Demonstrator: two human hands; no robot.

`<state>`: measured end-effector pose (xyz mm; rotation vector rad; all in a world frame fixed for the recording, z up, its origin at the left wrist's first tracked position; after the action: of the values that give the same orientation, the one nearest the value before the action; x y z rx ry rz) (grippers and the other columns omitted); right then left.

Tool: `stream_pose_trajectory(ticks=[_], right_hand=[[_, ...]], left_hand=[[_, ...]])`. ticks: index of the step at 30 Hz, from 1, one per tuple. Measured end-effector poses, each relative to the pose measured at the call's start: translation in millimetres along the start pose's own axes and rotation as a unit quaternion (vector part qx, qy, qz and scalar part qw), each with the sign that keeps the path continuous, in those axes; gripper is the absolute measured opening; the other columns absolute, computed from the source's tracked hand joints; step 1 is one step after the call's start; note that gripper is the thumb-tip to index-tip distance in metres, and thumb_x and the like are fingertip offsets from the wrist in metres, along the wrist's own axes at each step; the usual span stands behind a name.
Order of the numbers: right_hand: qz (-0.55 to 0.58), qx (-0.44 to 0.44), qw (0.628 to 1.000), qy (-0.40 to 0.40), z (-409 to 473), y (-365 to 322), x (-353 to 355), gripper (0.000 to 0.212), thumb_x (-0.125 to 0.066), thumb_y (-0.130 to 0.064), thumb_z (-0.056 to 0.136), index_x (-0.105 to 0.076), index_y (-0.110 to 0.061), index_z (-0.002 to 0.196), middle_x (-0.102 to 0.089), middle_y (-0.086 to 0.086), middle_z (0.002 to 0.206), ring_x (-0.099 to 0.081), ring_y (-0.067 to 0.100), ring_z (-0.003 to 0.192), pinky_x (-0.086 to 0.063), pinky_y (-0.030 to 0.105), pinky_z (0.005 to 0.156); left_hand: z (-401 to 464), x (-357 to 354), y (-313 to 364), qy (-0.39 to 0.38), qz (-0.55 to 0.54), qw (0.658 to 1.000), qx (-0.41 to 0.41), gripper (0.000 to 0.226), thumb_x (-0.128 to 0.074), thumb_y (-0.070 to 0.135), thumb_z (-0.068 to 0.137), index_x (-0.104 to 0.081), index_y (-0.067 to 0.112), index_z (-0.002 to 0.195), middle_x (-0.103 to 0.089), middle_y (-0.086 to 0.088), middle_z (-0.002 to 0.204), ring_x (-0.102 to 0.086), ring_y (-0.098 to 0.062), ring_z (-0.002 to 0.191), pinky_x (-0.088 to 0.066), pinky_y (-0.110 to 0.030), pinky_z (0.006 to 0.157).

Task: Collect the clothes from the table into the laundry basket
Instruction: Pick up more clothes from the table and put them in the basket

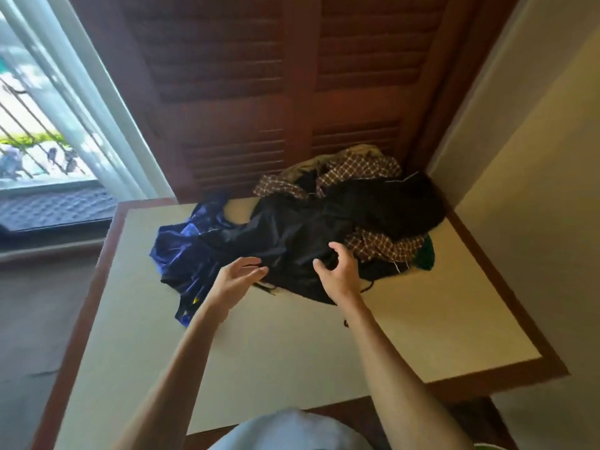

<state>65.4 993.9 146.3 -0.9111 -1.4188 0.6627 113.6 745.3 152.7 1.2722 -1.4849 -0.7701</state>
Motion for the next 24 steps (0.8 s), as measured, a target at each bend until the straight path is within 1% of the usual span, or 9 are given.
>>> stream_pose_trajectory(ticks=[6, 10, 12, 13, 15, 18, 20, 22, 24], right_hand=[[-0.204, 0.128, 0.958, -0.156, 63, -58, -72, 0.08, -0.075, -0.047, 0.082, -0.038, -0.018, 0.146, -0.048, 0.009, 0.147, -0.041, 0.03, 0.136, -0.041, 0.049, 0.108], [-0.34, 0.233, 0.895, -0.17, 72, -71, -112, 0.107, -0.073, -0.059, 0.079, -0.008, -0.024, 0.157, -0.004, 0.014, 0.167, -0.008, 0.036, 0.153, -0.028, 0.056, 0.116], [-0.368, 0.221, 0.877, -0.217, 77, -62, -133, 0.124, -0.073, -0.067, 0.073, 0.009, -0.029, 0.158, 0.012, 0.014, 0.167, 0.0, 0.038, 0.154, -0.02, 0.061, 0.117], [-0.382, 0.205, 0.869, -0.237, 80, -55, -143, 0.13, -0.073, -0.071, 0.07, 0.015, -0.031, 0.157, 0.011, 0.015, 0.167, -0.004, 0.039, 0.153, -0.019, 0.061, 0.117], [-0.423, 0.181, 0.848, -0.263, 83, -41, -156, 0.137, -0.072, -0.076, 0.066, 0.02, -0.028, 0.156, -0.009, 0.019, 0.165, -0.017, 0.038, 0.15, -0.018, 0.057, 0.118], [-0.474, 0.159, 0.82, -0.279, 76, -12, -162, 0.124, -0.071, -0.069, 0.074, 0.007, -0.023, 0.159, -0.039, 0.017, 0.152, -0.033, 0.032, 0.142, -0.018, 0.049, 0.118], [-0.466, 0.15, 0.827, -0.277, 67, 3, -158, 0.098, -0.067, -0.058, 0.084, -0.013, -0.024, 0.159, -0.054, 0.012, 0.142, -0.045, 0.029, 0.135, -0.022, 0.046, 0.116], [-0.402, 0.119, 0.865, -0.277, 60, 12, -151, 0.069, -0.064, -0.044, 0.088, -0.037, -0.027, 0.149, -0.067, 0.008, 0.128, -0.057, 0.029, 0.125, -0.033, 0.042, 0.111], [-0.324, 0.056, 0.899, -0.288, 55, 22, -143, 0.051, -0.068, -0.039, 0.081, -0.058, -0.027, 0.13, -0.073, 0.005, 0.115, -0.065, 0.031, 0.112, -0.048, 0.039, 0.098]], left_hand=[[20, 65, -40, 0.123, 0.038, 0.989, 0.066, 0.058, -0.08, 0.041, 0.083, -0.059, 0.022, 0.134, -0.062, -0.006, 0.13, -0.06, -0.022, 0.119, -0.05, -0.025, 0.088], [32, 89, -62, 0.16, 0.063, 0.979, 0.113, 0.091, -0.083, 0.042, 0.08, -0.031, 0.023, 0.153, -0.054, -0.01, 0.142, -0.052, -0.024, 0.129, -0.046, -0.04, 0.107], [42, 98, -67, 0.174, 0.117, 0.971, 0.116, 0.102, -0.083, 0.04, 0.079, -0.021, 0.022, 0.158, -0.047, -0.011, 0.151, -0.047, -0.028, 0.137, -0.042, -0.044, 0.112], [48, 102, -68, 0.173, 0.16, 0.965, 0.118, 0.107, -0.083, 0.041, 0.078, -0.017, 0.022, 0.159, -0.042, -0.011, 0.154, -0.044, -0.031, 0.139, -0.039, -0.046, 0.113], [63, 106, -71, 0.153, 0.267, 0.943, 0.127, 0.117, -0.082, 0.048, 0.075, -0.005, 0.025, 0.161, -0.032, -0.012, 0.161, -0.036, -0.034, 0.142, -0.033, -0.048, 0.116], [83, 109, -77, 0.111, 0.397, 0.898, 0.153, 0.132, -0.082, 0.056, 0.071, 0.013, 0.03, 0.16, -0.01, -0.015, 0.167, -0.022, -0.04, 0.149, -0.027, -0.051, 0.119], [94, 111, -85, 0.084, 0.429, 0.884, 0.165, 0.138, -0.083, 0.058, 0.069, 0.021, 0.034, 0.157, 0.0, -0.019, 0.167, -0.03, -0.044, 0.146, -0.033, -0.052, 0.115], [98, 113, -95, 0.07, 0.449, 0.87, 0.19, 0.137, -0.081, 0.057, 0.07, 0.023, 0.033, 0.156, -0.019, -0.021, 0.16, -0.05, -0.042, 0.13, -0.045, -0.048, 0.103], [95, 107, -100, 0.069, 0.45, 0.865, 0.209, 0.122, -0.076, 0.048, 0.077, 0.01, 0.025, 0.159, -0.036, -0.015, 0.146, -0.058, -0.038, 0.121, -0.048, -0.044, 0.095]])
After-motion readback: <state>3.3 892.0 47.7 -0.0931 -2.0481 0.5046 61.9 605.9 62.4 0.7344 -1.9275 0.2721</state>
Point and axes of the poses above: each hand's wrist, its own z-axis towards the middle knuckle, its own x-axis out of the back of the hand, y = z × x, the point moved 7 cm from there along z, towards the middle knuckle
